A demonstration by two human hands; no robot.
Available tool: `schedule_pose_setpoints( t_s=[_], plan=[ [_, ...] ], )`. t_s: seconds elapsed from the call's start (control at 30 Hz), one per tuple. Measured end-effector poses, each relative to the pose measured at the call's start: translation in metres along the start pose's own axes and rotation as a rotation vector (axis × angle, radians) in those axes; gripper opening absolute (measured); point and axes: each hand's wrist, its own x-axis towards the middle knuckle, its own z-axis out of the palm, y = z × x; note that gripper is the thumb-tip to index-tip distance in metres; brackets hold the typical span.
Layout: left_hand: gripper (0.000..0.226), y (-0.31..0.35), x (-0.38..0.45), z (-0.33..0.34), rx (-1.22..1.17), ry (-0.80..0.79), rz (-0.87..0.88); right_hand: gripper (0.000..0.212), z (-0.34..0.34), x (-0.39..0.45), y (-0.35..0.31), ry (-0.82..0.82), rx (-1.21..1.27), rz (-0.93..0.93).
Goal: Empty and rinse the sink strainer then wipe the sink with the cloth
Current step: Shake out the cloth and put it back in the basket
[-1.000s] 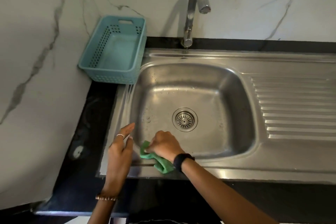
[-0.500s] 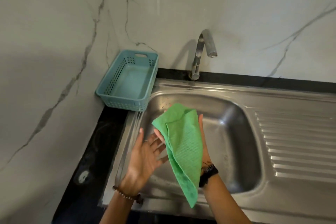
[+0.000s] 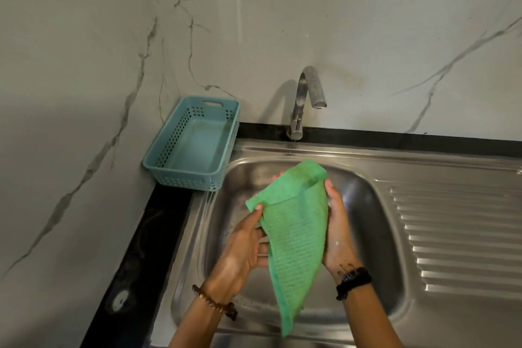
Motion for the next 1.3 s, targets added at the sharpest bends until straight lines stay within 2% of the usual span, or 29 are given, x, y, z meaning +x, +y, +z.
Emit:
schedule_pose_setpoints(
  t_s=[0.07,0.17,0.23,0.3,0.37,0.4,0.47,0.57,0.63,0.7,0.77,0.93,1.03,1.17,1.3],
  plan=[
    [0.037,0.012,-0.007,-0.002,0.135,0.089,0.139,0.056,-0.003,0.000,-0.004,0.039,-0.048,0.016],
    [0.041,0.030,-0.012,-0.011,0.410,0.217,0.426,0.074,-0.012,-0.002,-0.003,-0.054,-0.036,0.215],
    [0.045,0.041,-0.016,-0.013,0.599,0.232,0.580,0.067,-0.016,-0.003,0.006,-0.083,-0.002,0.295],
    [0.048,0.048,-0.016,-0.014,0.669,0.259,0.631,0.055,-0.018,-0.003,0.011,-0.085,0.006,0.299],
    [0.044,0.055,-0.014,-0.012,0.550,0.273,0.599,0.043,-0.022,-0.002,0.013,-0.075,-0.020,0.274],
    [0.039,0.055,-0.010,-0.013,0.366,0.240,0.548,0.037,-0.023,-0.001,0.012,-0.064,-0.048,0.260],
    [0.034,0.047,0.001,-0.018,-0.078,0.122,0.344,0.029,-0.028,-0.002,0.007,-0.022,-0.105,0.242],
    [0.057,0.013,0.014,-0.033,-0.483,0.022,0.003,0.025,-0.036,-0.002,0.002,0.009,-0.114,0.218],
    [0.057,-0.017,0.015,-0.039,-0.495,0.004,-0.128,0.024,-0.041,-0.004,0.001,0.037,-0.195,0.207],
    [0.041,-0.034,0.014,-0.045,-0.455,-0.034,-0.124,0.019,-0.049,-0.006,0.004,0.077,-0.240,0.204],
    [0.031,-0.037,0.012,-0.051,-0.419,-0.101,-0.062,0.017,-0.057,-0.007,0.005,0.127,-0.235,0.193],
    [0.052,-0.014,0.012,-0.055,-0.253,-0.205,0.073,0.023,-0.062,-0.006,-0.003,0.144,-0.254,0.158],
    [0.045,-0.002,0.014,-0.054,-0.139,-0.122,0.103,0.024,-0.062,-0.004,-0.005,0.166,-0.416,0.098],
    [0.041,0.012,0.015,-0.047,0.073,-0.045,0.121,0.021,-0.056,-0.006,-0.012,0.139,-0.472,0.090],
    [0.043,0.040,0.004,-0.042,0.032,-0.176,0.365,0.027,-0.045,-0.017,-0.038,0.029,-0.387,-0.142]
  ],
)
